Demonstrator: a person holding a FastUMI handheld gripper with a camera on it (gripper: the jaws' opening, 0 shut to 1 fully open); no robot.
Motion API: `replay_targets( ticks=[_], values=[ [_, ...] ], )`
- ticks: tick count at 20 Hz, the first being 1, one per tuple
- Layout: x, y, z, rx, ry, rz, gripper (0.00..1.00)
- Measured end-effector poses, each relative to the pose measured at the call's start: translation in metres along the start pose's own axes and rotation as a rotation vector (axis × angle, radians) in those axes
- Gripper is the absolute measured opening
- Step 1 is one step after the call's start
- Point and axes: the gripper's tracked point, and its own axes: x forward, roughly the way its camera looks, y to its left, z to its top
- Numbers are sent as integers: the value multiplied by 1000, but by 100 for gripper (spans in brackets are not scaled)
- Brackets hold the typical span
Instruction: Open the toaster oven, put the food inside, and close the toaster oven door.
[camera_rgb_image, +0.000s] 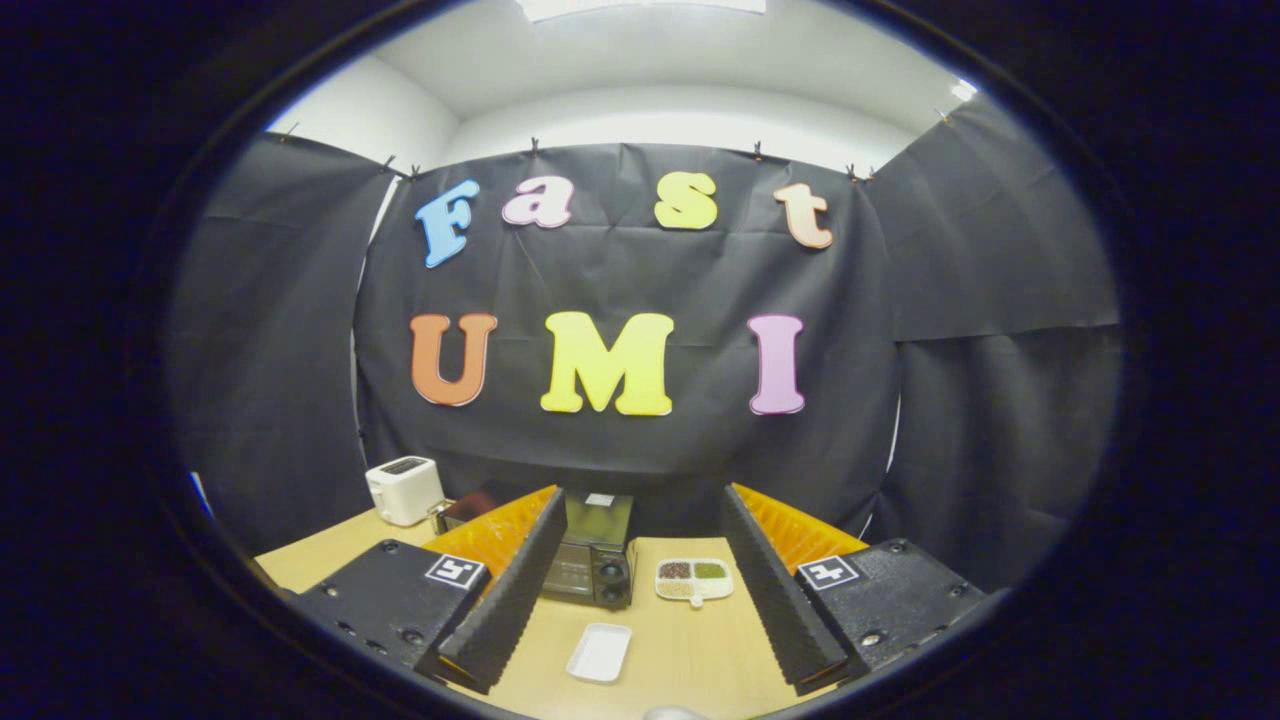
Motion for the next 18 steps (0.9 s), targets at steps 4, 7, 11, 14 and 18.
replay_targets(
  ticks=[4,7,11,14,18],
  values=[
    [-6,-2,-1,-11,-7,51,99],
    [-11,6,0,2,-2,72,99],
    [-21,23,10,-11,-9,87,99],
    [-23,30,19,-23,-23,74,99],
    [-13,32,15,-20,-16,52,99]
  ],
)
